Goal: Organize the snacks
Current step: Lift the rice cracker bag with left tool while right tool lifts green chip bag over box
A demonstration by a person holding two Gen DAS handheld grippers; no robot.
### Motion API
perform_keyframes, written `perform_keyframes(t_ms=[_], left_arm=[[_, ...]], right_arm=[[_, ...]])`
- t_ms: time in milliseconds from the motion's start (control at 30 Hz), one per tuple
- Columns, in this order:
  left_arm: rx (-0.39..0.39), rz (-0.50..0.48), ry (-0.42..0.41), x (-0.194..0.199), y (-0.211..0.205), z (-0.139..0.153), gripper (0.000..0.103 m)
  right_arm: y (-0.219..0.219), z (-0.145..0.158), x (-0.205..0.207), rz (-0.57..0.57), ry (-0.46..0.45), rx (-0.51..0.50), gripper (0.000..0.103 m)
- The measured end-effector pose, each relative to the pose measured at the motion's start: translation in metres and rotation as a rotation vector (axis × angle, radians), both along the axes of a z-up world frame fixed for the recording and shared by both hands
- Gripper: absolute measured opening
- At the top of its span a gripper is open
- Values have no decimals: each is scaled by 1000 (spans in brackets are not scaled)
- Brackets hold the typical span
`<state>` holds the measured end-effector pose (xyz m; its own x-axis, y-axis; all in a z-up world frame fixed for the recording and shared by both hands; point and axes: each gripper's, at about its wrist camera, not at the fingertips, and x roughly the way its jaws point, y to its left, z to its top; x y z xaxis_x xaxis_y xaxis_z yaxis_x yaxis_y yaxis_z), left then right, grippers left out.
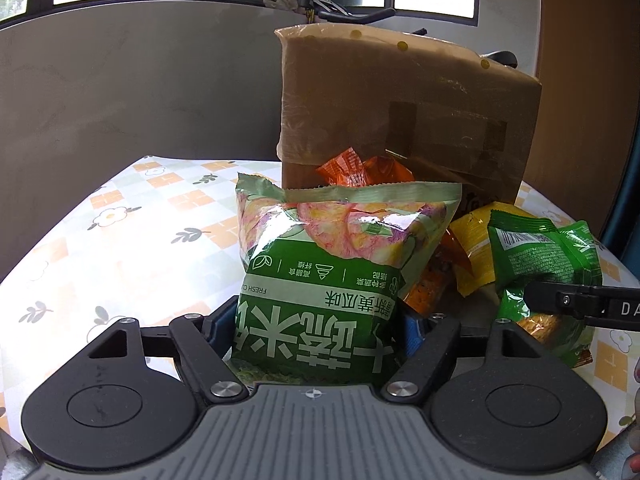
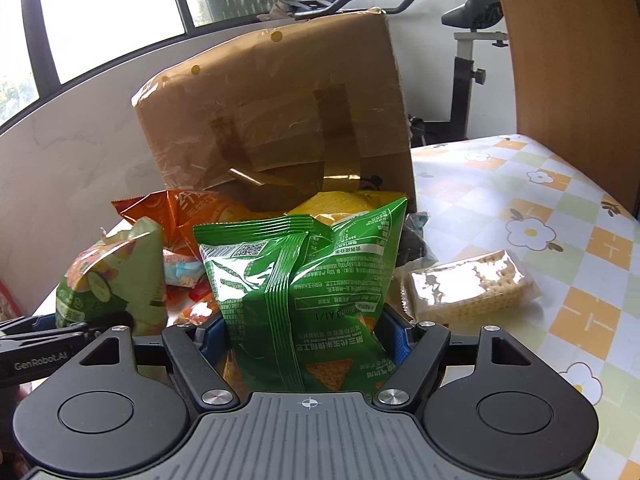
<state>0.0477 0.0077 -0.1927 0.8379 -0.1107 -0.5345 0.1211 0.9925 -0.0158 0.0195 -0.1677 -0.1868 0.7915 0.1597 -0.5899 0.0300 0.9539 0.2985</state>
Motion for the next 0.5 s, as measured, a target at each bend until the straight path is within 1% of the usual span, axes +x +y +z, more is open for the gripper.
perform_keyframes(t_ms=[100, 267, 367, 500], left_arm=[[23, 32, -37, -10, 3, 7, 78], [-11, 105, -93, -21, 18, 25, 78], [-38, 115, -130, -28, 21, 35, 78], [-42, 112, -167, -32, 20, 45, 78]], right_arm=[[1, 6, -3, -2, -24, -23, 71], [2, 16, -9, -3, -61, -34, 71], [2, 22, -13, -9, -82, -39, 70], [0, 31, -18, -16, -126, -46, 70]])
